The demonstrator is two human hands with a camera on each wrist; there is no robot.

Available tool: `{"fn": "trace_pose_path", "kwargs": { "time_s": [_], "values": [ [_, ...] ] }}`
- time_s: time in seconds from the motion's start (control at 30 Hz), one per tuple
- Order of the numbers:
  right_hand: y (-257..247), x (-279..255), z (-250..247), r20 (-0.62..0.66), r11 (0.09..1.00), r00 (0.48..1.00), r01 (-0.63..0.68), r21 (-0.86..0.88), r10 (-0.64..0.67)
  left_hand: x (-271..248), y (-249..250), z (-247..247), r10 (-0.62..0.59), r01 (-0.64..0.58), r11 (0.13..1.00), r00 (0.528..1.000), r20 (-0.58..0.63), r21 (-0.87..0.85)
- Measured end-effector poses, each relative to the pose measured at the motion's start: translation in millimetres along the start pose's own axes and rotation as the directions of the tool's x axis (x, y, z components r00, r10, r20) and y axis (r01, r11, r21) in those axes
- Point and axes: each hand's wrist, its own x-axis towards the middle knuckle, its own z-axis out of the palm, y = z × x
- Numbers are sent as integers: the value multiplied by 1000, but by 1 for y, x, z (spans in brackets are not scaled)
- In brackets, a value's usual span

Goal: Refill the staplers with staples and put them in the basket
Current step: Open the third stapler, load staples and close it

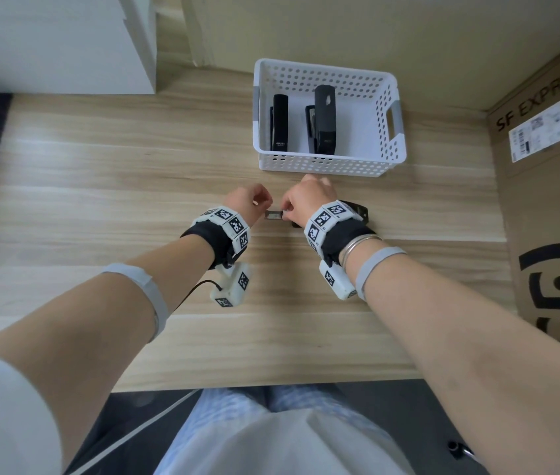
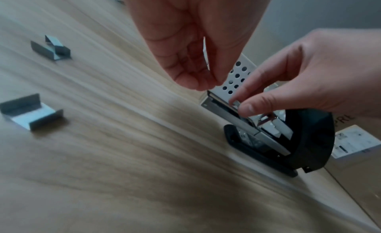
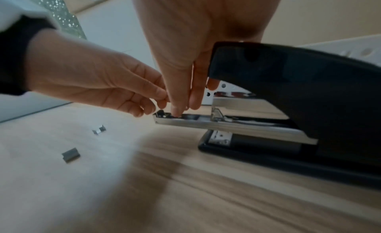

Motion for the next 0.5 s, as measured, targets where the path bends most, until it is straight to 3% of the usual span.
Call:
{"fn": "trace_pose_path", "kwargs": {
  "time_s": [0.2,0.5],
  "values": [
    [-2,1,6,20,999,1000,14,-51,-13,-3,0,1,26,-38,985,997,73,167],
    [-1,12,4,77,996,997,-8,-94,15,-4,1,-4,2,-25,980,993,117,200]
  ]
}}
